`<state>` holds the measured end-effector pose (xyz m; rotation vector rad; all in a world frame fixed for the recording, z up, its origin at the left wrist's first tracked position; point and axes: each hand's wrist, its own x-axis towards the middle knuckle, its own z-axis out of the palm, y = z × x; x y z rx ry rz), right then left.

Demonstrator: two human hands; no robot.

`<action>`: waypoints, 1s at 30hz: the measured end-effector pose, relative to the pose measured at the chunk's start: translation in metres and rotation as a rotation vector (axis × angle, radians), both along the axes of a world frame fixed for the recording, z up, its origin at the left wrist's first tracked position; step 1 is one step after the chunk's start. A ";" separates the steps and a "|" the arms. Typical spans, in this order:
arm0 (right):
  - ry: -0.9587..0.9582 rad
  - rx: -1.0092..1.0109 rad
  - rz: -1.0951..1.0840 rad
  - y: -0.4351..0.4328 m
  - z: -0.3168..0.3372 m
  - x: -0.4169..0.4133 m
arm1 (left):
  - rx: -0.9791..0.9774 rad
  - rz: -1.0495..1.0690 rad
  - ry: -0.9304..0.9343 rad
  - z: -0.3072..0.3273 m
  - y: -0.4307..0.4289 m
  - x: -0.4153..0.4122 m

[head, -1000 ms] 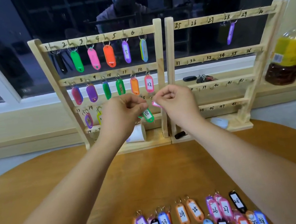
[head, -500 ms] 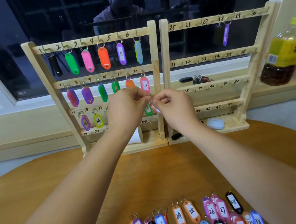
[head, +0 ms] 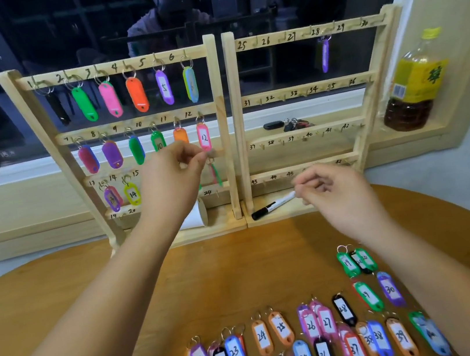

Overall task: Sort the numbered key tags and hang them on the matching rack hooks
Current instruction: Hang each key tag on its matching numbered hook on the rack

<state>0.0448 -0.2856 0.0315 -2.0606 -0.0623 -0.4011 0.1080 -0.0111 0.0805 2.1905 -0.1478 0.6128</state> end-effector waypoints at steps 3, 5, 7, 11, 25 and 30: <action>0.044 -0.012 -0.070 -0.033 -0.013 -0.024 | 0.000 -0.047 0.021 -0.011 -0.012 -0.020; 0.086 -0.039 -0.113 -0.052 -0.024 -0.037 | 0.018 -0.096 0.084 -0.022 -0.026 -0.034; 0.156 -0.107 -0.139 -0.065 -0.033 -0.050 | 0.014 -0.174 0.159 -0.037 -0.043 -0.047; 0.274 -0.241 -0.159 -0.078 -0.052 -0.071 | 0.104 -0.319 0.257 -0.074 -0.077 -0.071; 0.323 -0.416 -0.188 -0.062 -0.067 -0.086 | 0.363 -0.558 0.366 -0.133 -0.161 -0.066; 0.329 -0.432 -0.185 -0.061 -0.075 -0.083 | 0.478 -0.634 0.385 -0.126 -0.172 -0.054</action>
